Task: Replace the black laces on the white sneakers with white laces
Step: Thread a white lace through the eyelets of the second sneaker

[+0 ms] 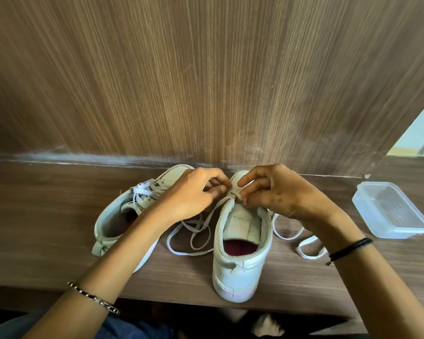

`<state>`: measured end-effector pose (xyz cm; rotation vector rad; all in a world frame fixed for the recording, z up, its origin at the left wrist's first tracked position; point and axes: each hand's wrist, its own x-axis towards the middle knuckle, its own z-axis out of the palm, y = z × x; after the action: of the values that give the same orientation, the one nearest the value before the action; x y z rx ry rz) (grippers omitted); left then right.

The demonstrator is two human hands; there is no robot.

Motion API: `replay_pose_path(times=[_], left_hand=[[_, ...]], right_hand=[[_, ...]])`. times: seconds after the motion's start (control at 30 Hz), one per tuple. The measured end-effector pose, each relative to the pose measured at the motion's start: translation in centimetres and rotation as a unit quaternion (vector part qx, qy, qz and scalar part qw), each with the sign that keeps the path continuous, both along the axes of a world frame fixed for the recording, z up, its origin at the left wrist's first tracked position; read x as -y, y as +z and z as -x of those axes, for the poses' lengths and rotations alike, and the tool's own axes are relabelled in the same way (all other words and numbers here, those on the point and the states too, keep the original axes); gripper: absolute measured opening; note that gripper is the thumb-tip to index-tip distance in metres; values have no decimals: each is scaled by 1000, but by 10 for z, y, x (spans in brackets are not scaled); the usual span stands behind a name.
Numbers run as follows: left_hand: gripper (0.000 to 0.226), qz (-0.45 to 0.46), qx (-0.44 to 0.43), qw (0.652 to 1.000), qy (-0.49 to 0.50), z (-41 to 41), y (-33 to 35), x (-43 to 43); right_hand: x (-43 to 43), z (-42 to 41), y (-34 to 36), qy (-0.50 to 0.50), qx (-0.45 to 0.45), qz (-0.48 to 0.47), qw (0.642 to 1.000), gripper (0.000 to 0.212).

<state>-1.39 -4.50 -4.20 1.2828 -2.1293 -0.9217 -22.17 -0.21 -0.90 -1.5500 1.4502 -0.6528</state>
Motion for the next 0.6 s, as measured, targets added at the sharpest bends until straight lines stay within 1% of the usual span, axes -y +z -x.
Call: replay_pose_path(times=[0.1, 0.2, 0.3, 0.37, 0.47, 0.53, 0.6], left_hand=[[18, 8, -8, 1000, -25, 5, 1, -1], [16, 5, -4, 1000, -29, 8, 4, -2], [17, -24, -11, 999, -30, 8, 8, -4], [19, -36, -15, 998, -39, 8, 11, -6], [16, -58, -14, 998, -38, 7, 15, -8], [12, -75, -13, 996, -43, 8, 17, -10], [10, -89, -9, 995, -45, 12, 19, -11]], right_hand=[[0, 2, 0, -2, 5, 7, 1000, 34], [0, 5, -1, -6, 16, 11, 1000, 34], [-1, 6, -3, -20, 23, 20, 999, 26], [0, 10, -4, -42, 3, 50, 998, 16], [3, 23, -4, -67, -51, 90, 992, 15], [1, 32, -5, -57, -76, 89, 992, 16], [-4, 38, -7, -38, -77, 69, 994, 16]])
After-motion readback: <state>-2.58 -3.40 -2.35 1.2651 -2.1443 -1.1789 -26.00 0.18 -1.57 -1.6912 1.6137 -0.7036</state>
